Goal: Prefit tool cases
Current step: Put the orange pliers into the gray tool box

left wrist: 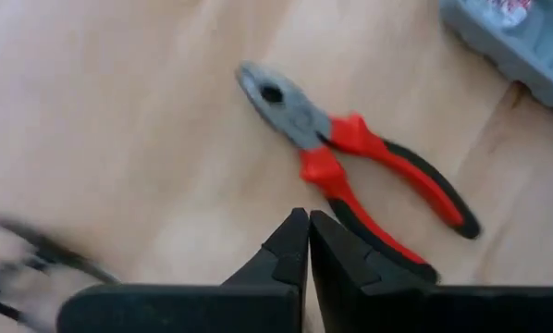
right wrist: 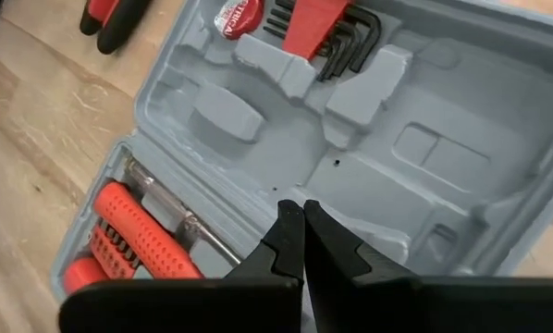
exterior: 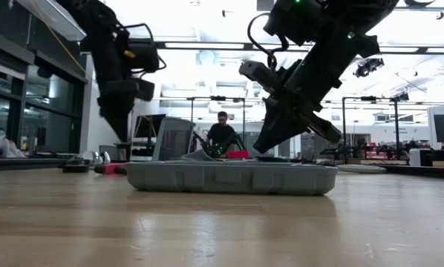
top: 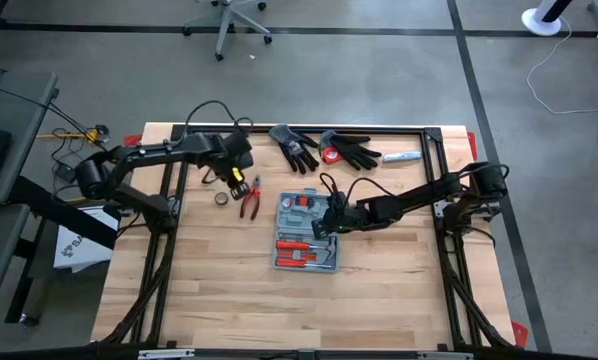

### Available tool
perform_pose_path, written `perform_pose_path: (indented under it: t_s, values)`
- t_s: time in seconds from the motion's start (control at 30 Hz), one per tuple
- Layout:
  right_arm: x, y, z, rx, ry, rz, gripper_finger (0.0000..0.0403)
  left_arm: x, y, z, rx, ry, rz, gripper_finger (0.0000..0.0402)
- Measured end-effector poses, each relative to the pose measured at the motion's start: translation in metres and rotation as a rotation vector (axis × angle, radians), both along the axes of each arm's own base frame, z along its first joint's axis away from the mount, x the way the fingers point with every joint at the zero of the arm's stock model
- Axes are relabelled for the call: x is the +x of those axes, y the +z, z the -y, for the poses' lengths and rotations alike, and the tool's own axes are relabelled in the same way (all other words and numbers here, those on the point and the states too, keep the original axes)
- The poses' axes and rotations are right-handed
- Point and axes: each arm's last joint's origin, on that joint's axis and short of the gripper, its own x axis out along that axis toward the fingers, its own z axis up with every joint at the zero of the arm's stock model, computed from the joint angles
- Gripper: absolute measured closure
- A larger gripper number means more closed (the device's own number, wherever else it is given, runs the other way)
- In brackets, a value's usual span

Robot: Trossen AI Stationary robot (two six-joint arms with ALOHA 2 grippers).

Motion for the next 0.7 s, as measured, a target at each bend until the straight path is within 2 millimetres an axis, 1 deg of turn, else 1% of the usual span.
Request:
perform_pose_path:
  t_s: [0.13,0.27,0.33,0.5,0.6,0.7]
  values:
    - [0.000,0.000,0.001,-0.015,-0.011,0.001,0.0403,0.000,-0.016,0.012,-0.085,0.089,0.023,0.0378]
    - [0.000,0.000,0.001,-0.015,-0.012,0.000,0.0403,0.001,-0.028,0.018,-0.116,0.190,0.070,0.0340]
    - [0.000,0.000,0.001,-0.016,-0.012,-0.002,0.0403,0.003,-0.030,0.020,-0.120,0.202,0.086,0.0316]
    - [0.000,0.000,0.001,-0.024,-0.002,-0.007,0.0403,-0.002,-0.038,0.023,-0.117,0.221,0.060,0.0263]
    - [-0.001,0.000,0.001,-0.025,0.000,-0.008,0.0403,-0.005,-0.045,0.025,-0.106,0.256,0.030,0.0246]
    - [-0.001,0.000,0.001,-0.025,-0.001,-0.010,0.0403,-0.003,-0.050,0.026,-0.090,0.252,0.060,0.0241]
